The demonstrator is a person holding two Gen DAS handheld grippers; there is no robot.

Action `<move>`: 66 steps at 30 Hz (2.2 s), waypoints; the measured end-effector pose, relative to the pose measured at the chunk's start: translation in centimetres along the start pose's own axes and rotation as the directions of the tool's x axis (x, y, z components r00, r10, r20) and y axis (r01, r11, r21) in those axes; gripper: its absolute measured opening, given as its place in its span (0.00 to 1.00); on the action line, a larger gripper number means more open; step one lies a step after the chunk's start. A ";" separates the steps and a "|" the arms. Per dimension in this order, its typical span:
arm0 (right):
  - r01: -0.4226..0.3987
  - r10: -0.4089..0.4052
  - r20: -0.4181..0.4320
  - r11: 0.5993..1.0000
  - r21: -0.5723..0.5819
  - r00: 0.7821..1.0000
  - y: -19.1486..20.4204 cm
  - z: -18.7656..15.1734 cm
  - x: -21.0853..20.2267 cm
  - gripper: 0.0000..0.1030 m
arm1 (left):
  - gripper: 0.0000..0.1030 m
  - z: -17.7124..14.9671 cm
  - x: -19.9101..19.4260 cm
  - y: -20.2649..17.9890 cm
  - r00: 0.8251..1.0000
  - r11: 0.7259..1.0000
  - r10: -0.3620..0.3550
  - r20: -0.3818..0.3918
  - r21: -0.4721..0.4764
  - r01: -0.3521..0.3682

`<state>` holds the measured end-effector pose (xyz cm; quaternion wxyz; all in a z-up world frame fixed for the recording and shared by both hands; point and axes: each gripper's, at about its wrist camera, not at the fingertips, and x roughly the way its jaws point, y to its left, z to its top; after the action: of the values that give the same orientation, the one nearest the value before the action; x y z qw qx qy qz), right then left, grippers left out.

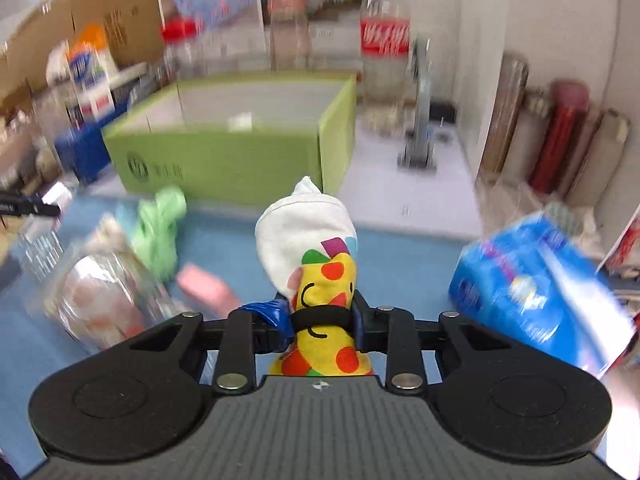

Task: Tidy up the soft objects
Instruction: 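Carry zip bag and printed sock over the green box and open both grippers, then move left tool to the cotton-swab bag while right tool approaches the white-pink sock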

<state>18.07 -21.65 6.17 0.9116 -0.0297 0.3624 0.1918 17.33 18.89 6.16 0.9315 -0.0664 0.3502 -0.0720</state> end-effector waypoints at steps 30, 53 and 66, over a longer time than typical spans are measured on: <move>-0.040 0.039 0.105 0.999 0.012 0.994 3.2 14.1 13.6 0.38 | 0.61 10.4 10.9 -8.1 1.000 0.993 0.009 0.023 0.121 -0.011; -0.089 0.076 -0.068 0.974 -0.210 0.995 9.3 4.3 3.3 0.54 | 0.65 -2.7 0.5 -6.3 0.999 0.995 0.045 -0.015 0.091 -0.044; -0.233 0.085 -0.296 0.826 -0.513 0.951 16.4 3.6 8.8 0.56 | 0.65 -3.5 1.1 -3.2 0.997 0.998 0.067 -0.047 0.007 -0.067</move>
<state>20.17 -2.93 4.24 0.7907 -0.2805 0.4109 0.3566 15.53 15.32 3.41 0.9252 -0.0505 0.3737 -0.0433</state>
